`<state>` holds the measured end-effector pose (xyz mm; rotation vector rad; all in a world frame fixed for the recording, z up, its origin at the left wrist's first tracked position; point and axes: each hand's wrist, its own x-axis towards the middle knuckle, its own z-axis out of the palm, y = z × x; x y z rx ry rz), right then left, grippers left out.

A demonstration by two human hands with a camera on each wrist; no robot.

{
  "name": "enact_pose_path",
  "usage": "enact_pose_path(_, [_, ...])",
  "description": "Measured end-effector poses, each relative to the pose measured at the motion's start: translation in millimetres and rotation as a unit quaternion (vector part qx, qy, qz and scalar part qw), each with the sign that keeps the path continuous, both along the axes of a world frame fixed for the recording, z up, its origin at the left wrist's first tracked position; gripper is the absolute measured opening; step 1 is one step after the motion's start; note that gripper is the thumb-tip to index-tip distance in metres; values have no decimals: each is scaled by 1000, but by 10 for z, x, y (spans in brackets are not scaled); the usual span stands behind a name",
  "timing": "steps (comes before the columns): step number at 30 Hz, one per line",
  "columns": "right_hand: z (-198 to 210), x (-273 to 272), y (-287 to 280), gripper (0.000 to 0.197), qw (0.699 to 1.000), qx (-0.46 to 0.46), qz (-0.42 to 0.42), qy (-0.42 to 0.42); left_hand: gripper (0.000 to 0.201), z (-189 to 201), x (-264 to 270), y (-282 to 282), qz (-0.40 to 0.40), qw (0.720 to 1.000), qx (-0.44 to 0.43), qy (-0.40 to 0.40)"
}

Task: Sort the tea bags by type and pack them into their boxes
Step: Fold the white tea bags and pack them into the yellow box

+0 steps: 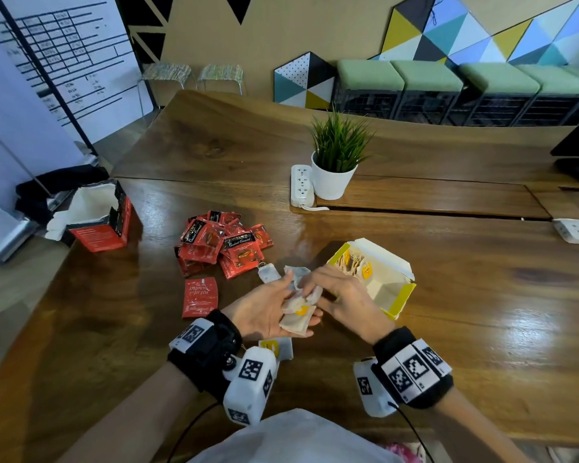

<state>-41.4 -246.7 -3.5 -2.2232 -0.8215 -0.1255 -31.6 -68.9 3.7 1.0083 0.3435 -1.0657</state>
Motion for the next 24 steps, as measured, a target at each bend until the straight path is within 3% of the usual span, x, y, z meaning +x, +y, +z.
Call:
enact_pose_path(3, [-63,7,-87,13,1000,8,-11,25,35,4,-14,25,10,1000,3,-12])
enact_pose_path(7, [2,0,-184,15,998,0,-45,50,25,-33,-26,94,18,998,28,-45])
enact_pose_path(13, [165,5,-247,12,973,-16,-197,116,31,-96,-9,63,25,989,91,-112])
enact_pose_path(18, [206,45,-268,24,910,136,-293,259,29,-84,18,2,40,987,89,-131])
enact_pose_path(22, [229,-30,-201,19,847,306,-244,359,31,-28,43,-46,75,991,64,-93])
enact_pose_path(24, [254,-48,-172,10,850,307,-224,366,32,5,46,-61,86,993,46,-71])
